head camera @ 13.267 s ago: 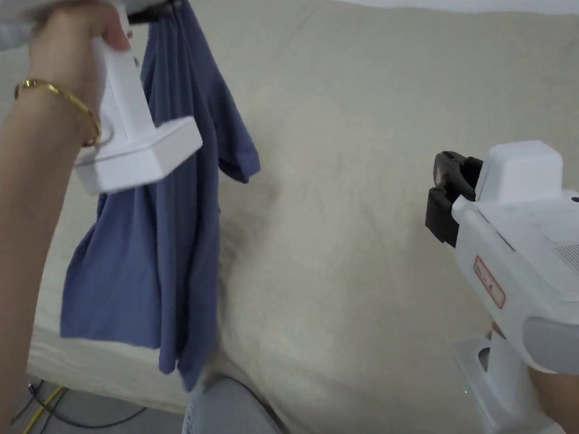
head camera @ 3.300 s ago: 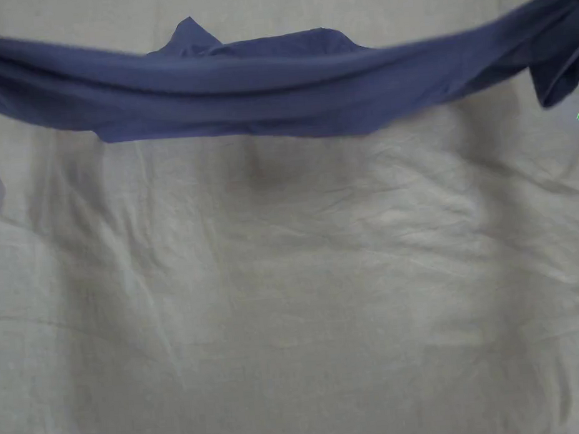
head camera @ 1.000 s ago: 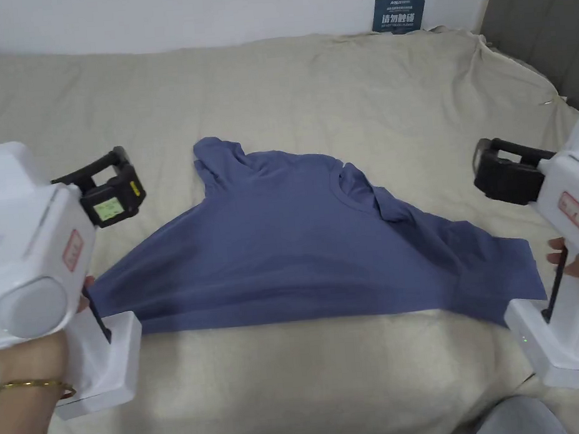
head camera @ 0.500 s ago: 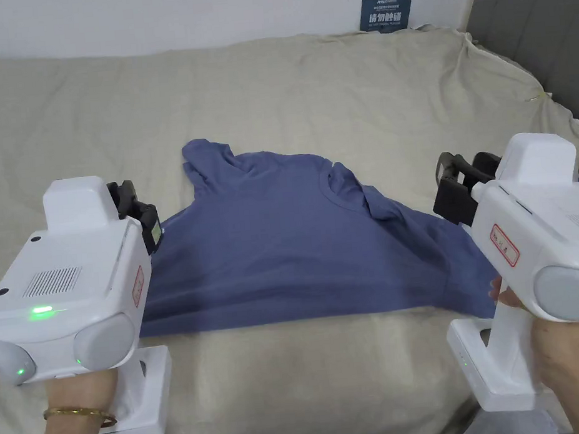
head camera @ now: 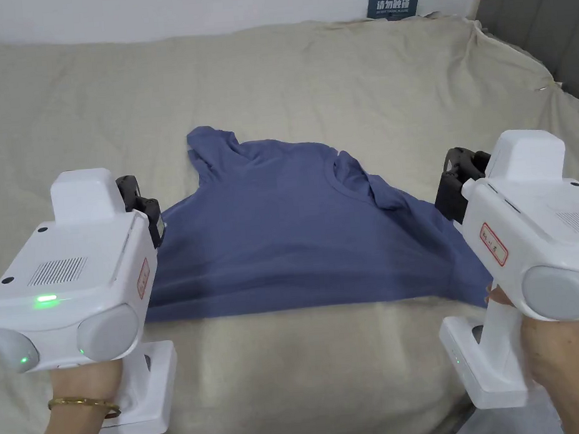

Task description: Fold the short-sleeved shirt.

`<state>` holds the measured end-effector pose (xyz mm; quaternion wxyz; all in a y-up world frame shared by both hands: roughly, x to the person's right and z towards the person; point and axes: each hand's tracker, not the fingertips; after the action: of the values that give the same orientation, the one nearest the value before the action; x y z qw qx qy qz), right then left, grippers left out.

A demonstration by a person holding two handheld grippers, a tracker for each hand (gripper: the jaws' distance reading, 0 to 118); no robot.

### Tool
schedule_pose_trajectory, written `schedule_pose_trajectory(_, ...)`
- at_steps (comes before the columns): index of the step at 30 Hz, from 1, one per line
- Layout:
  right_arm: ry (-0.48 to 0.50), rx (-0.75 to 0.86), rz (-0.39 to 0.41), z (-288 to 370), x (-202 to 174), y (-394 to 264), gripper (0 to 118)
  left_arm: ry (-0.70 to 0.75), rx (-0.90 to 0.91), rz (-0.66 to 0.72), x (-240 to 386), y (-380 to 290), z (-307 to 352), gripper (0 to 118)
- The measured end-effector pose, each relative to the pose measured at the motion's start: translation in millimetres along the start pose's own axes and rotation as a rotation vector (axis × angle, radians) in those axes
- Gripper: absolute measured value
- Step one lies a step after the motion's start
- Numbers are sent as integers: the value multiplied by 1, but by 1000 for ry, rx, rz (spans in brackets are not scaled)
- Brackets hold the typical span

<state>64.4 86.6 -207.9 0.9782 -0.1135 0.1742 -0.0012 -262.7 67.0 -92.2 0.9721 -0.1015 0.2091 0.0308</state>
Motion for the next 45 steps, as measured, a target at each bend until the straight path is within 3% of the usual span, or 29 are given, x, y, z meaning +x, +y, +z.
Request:
schedule_pose_trajectory(7, 22, 2, 4, -3, -3, 3, 0, 6, -80, 13, -14, 13, -4, 0)
schedule_pose_trajectory(15, 43, 1, 6, -5, -10, 6, 0, 101, -385, 101, -76, 45, -41, 0)
schedule_pose_trajectory(23, 41, -9, -5, -12, -12, 6, 0, 126, -682, 225, -145, 27, -78, 3)
schedule_pose_trajectory(25, 41, -15, -7, -14, -12, 6, 0, 152, -741, 254, -156, 19, -85, 26)
schedule_pose_trajectory(26, 38, -17, -5, -14, -12, 6, 0, 148, -761, 244, -159, 16, -87, 56)
schedule_pose_trajectory(28, 35, -23, -1, -15, -12, 5, 0, 137, -808, 219, -165, 6, -94, 100)
schedule_pose_trajectory(29, 36, -26, 0, -16, -13, 5, 0, 139, -834, 209, -166, 2, -97, 115)
schedule_pose_trajectory(30, 34, -28, 2, -17, -13, 5, 0, 140, -842, 208, -167, -2, -99, 118)
schedule_pose_trajectory(40, 30, -56, 12, -25, -17, 0, 0, 166, -958, 171, -164, -43, -109, 114)
schedule_pose_trajectory(45, 30, -68, 17, -26, -17, -2, 0, 164, -987, 185, -161, -54, -110, 56)
